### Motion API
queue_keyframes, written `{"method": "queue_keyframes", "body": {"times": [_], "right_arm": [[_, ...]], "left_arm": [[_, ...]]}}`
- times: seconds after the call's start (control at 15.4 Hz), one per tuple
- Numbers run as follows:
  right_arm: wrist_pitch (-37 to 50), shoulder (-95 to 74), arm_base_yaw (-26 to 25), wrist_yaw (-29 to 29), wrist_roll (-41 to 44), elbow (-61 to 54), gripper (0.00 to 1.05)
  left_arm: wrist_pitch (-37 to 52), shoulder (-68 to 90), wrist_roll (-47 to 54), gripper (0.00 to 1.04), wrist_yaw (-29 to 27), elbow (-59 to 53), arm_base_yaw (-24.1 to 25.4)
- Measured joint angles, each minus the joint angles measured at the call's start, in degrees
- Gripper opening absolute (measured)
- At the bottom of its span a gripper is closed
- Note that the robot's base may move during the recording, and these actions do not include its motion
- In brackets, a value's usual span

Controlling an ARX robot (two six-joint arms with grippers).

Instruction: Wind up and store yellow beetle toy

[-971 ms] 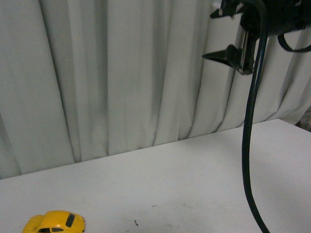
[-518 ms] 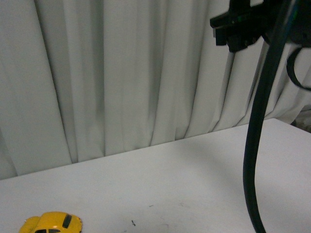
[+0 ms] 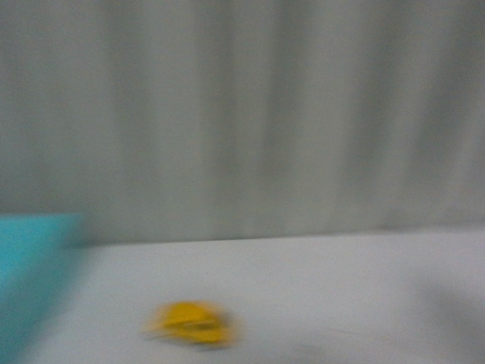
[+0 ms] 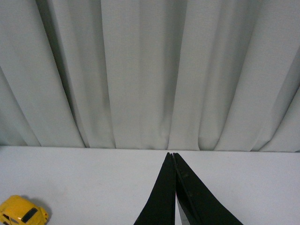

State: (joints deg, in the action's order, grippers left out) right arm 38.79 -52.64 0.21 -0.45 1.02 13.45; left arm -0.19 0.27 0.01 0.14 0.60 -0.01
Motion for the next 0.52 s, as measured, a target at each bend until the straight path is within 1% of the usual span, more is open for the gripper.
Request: {"method": "queue_keyframes", "body": {"times": [0.13, 0.52], "right_arm": [[-1.9, 7.2, 0.0, 0.3, 0.0, -5.2, 0.02], [-7.9, 17.7, 0.0, 0.3, -0.2, -9.8, 0.02]], "left_arm": [[0.0, 0.0, 0.0, 0.98, -0.2, 0.0, 0.0], [0.0, 0.0, 0.0, 0.98, -0.2, 0.0, 0.0]]}}
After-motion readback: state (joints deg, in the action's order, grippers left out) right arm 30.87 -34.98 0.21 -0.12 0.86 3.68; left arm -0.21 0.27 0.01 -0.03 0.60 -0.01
